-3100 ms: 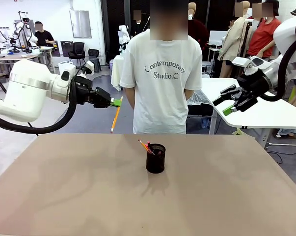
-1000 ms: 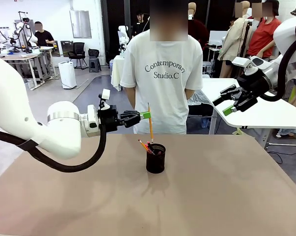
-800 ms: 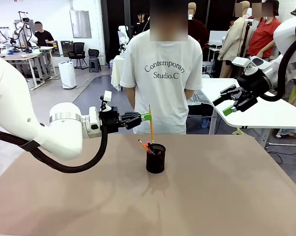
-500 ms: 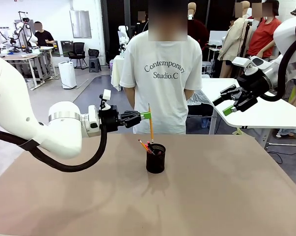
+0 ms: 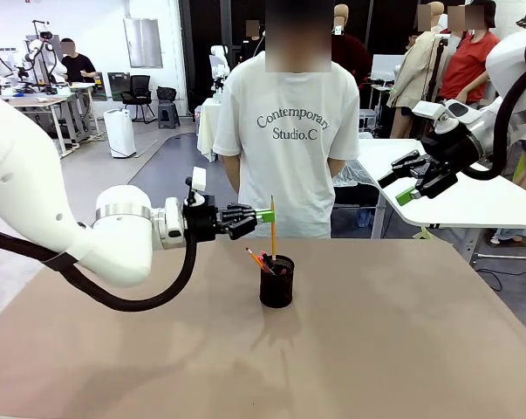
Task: Place the pens into the pen holder.
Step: Pick up a writing instrument from the table and place it into the Pen holder.
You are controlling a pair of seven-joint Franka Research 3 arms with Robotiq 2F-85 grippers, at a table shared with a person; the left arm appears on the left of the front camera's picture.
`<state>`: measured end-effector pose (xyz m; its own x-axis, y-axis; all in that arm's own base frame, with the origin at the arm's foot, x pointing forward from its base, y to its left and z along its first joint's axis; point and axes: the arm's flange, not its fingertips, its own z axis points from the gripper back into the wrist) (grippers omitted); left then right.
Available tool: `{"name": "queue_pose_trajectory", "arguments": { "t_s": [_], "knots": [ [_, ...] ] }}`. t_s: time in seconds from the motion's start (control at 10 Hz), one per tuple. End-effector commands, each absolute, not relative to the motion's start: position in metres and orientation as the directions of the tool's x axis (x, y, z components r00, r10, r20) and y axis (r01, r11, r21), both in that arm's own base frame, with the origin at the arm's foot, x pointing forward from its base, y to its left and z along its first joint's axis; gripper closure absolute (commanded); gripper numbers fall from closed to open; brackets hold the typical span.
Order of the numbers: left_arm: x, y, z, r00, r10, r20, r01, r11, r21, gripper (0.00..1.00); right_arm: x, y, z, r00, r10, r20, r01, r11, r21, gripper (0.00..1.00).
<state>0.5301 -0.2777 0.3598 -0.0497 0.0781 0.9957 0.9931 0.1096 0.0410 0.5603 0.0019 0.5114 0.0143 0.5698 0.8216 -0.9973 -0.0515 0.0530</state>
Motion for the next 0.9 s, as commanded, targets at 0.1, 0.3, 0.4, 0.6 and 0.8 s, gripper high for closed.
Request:
{"name": "queue_pose_trajectory", "arguments": {
  "t_s": [0.1, 0.3, 0.4, 0.6, 0.8],
  "knots": [
    [0.541, -0.293, 0.341, -0.084, 0.074, 0.994, 0.993, 0.094, 0.077, 1.00, 0.560, 0.004, 0.516, 0.029, 0.572, 0.820, -0.997, -0.047, 0.068, 0.00],
    [0.545, -0.301, 0.336, -0.108, 0.098, 0.989, 0.990, 0.098, 0.098, 1.00, 0.560, 0.004, 0.516, 0.029, 0.572, 0.820, -0.997, -0.047, 0.068, 0.00],
    [0.547, -0.305, 0.333, -0.112, 0.107, 0.988, 0.989, 0.105, 0.101, 1.00, 0.560, 0.004, 0.516, 0.029, 0.572, 0.820, -0.997, -0.047, 0.068, 0.00],
    [0.552, -0.313, 0.325, -0.138, 0.096, 0.986, 0.985, 0.121, 0.126, 1.00, 0.560, 0.004, 0.516, 0.029, 0.572, 0.820, -0.997, -0.047, 0.068, 0.00],
    [0.557, -0.315, 0.322, -0.169, 0.067, 0.983, 0.979, 0.128, 0.159, 1.00, 0.560, 0.004, 0.516, 0.029, 0.572, 0.820, -0.997, -0.047, 0.068, 0.00]
  ]
}}
